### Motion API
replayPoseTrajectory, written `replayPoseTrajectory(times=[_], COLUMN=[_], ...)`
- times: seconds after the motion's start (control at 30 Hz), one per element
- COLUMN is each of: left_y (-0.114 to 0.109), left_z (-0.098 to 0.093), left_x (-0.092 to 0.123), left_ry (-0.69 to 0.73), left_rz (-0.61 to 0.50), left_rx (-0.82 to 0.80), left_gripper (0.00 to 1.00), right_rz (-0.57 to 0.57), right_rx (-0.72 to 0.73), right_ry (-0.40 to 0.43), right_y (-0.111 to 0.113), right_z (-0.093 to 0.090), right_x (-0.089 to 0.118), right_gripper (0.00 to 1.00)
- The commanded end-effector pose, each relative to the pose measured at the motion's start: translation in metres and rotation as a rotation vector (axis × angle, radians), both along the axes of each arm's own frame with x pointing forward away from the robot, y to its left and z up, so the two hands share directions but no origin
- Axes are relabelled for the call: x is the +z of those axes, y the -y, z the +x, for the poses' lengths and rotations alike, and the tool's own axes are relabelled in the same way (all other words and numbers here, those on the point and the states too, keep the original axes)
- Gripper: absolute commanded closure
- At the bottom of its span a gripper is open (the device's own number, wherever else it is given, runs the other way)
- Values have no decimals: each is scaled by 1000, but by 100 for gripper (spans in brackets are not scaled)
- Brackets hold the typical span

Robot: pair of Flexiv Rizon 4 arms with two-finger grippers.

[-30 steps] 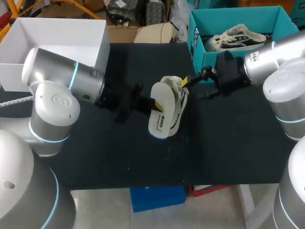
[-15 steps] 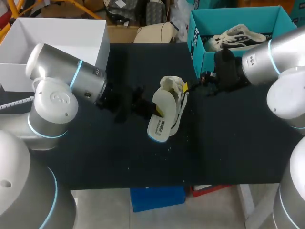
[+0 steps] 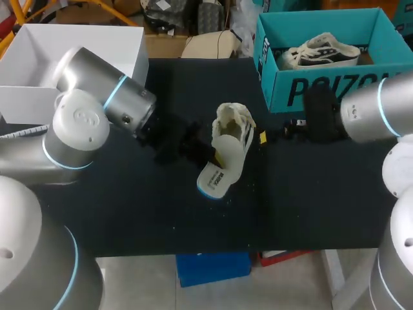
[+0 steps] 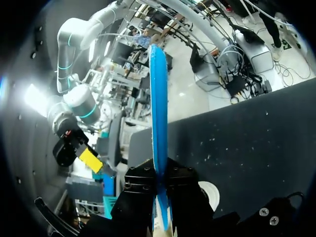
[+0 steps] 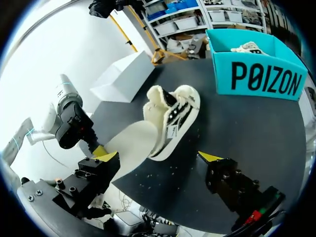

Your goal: Take the shoe out of the shoebox, open the shoe tongue, remove and reinsert the insole, then place the shoe into the shoebox

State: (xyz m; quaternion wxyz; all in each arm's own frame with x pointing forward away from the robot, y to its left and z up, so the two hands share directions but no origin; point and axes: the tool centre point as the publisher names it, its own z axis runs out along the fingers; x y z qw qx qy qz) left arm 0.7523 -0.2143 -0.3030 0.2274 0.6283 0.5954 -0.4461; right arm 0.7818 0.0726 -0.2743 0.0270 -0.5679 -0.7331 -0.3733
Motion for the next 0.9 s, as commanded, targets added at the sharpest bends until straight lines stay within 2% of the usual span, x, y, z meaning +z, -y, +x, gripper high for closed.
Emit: replayPoseTrajectory(times=[0.03, 0.2, 0.37, 0.47, 0.7, 0.9], left_y=[1, -2, -7, -9, -13, -11], left_z=[0, -6, -4, -2, 11, 30], left_x=[-1, -3, -8, -13, -27, -34], left_ry=[-14, -23, -28, -48, -67, -65], left_rz=[32, 132, 184, 175, 182, 174], left_rx=[-11, -19, -12, -18, -26, -58], left_gripper=[100, 100, 100, 100, 100, 100], right_rz=[43, 43, 43, 43, 43, 43], right_rx=[29, 29, 29, 29, 29, 29], right_ry=[-2, -2, -2, -2, -2, -2], right_y=[13, 13, 13, 13, 13, 13], right_z=[-7, -7, -7, -7, -7, -7], right_x=[4, 4, 4, 4, 4, 4], right_gripper=[0, 0, 0, 0, 0, 0])
